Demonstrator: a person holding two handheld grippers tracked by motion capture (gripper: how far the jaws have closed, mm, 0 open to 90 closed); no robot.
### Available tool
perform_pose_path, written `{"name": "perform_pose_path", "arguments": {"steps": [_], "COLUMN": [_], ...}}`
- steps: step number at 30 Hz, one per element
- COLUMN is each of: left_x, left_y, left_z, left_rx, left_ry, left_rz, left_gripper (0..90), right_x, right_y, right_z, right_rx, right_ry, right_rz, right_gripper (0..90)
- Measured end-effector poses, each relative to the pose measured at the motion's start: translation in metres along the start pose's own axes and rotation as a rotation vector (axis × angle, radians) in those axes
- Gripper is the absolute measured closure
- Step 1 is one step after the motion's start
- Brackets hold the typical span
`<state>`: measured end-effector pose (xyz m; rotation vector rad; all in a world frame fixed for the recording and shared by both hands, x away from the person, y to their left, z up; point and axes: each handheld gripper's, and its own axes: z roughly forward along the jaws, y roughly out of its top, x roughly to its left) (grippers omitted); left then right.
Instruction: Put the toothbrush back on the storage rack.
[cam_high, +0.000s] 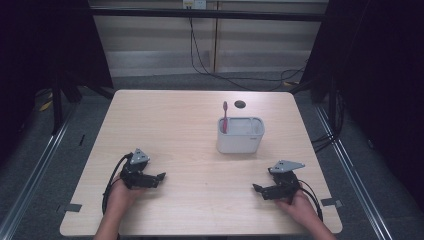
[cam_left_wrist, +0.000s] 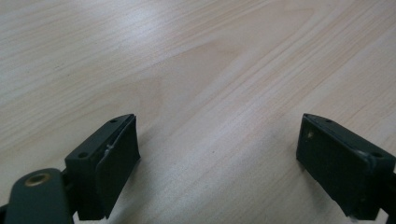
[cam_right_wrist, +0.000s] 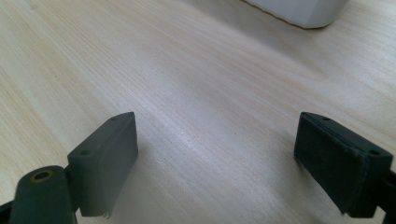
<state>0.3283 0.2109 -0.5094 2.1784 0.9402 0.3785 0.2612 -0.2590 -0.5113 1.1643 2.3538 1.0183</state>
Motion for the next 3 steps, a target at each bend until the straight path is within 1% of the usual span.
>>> {"name": "perform_pose_path", "arguments": {"steps": [3], "left_x": [0.0000], "left_y": [0.0000], "left_z": [0.0000], "left_rx": [0.000], "left_ry": [0.000], "left_rz": [0.000], "left_gripper": [12.6], "right_x": [0.0000], "right_y": [0.0000], "right_z": [0.0000], "right_rx": [0.000], "right_ry": [0.000], "right_rz": [0.000], "right_gripper": [13.0]}}
